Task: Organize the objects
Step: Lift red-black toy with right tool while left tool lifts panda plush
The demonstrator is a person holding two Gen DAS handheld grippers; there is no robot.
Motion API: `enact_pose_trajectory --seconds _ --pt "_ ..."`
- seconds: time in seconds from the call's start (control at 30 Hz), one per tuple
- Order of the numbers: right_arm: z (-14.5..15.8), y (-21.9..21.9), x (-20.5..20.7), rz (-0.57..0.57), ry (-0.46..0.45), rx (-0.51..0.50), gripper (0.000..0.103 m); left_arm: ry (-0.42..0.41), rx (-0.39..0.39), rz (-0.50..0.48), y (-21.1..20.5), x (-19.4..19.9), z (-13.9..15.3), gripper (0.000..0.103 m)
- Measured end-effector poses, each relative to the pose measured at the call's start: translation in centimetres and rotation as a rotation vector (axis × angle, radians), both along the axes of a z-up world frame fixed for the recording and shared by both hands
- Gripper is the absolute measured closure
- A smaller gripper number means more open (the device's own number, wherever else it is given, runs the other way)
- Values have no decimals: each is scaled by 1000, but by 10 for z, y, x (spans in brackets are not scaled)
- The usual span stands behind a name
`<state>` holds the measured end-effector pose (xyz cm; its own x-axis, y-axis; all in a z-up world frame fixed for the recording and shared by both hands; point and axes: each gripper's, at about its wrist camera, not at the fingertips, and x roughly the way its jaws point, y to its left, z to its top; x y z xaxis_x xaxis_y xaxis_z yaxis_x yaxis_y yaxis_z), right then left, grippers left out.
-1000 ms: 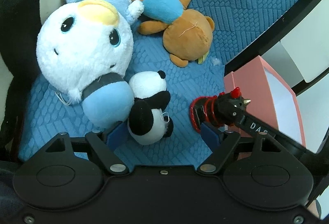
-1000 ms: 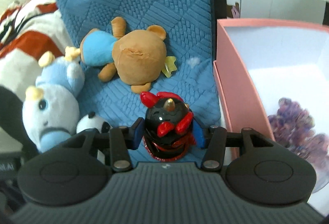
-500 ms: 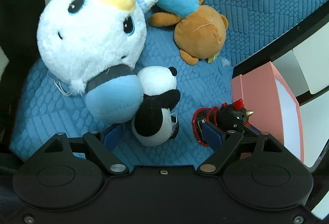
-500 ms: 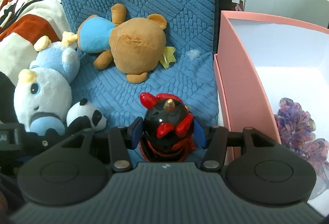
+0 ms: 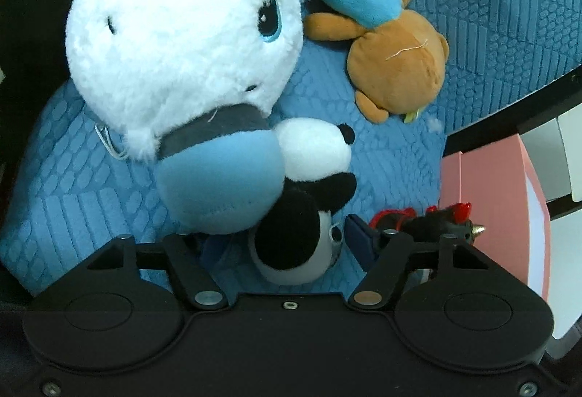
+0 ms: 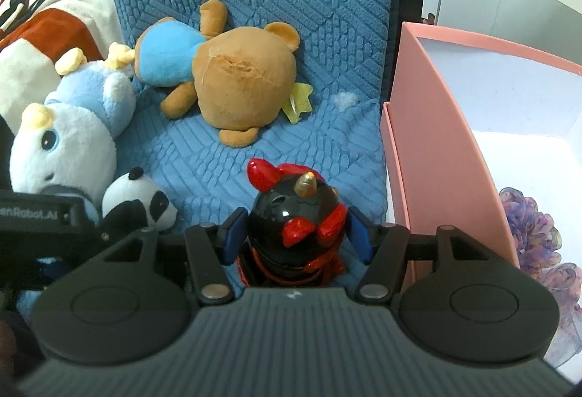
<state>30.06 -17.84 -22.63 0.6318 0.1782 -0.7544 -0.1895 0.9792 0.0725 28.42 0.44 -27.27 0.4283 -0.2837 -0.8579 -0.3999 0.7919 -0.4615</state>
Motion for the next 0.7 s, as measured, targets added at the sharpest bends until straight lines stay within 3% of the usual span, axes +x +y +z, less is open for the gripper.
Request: enact_pose_trajectory --seconds 0.03,0.13,0.27,0.7 --pt "0 0 0 2 1 -1 42 -1 12 -7 -1 1 0 50" --pt "0 0 -3 13 6 -9 42 -24 13 -28 -2 0 2 60" --pt "3 1 -7 40 18 -26 42 -51 60 -69 -10 -2 7 61" --pt "22 -10 -30 44 24 -35 42 -118 51 -131 -14 -14 29 62"
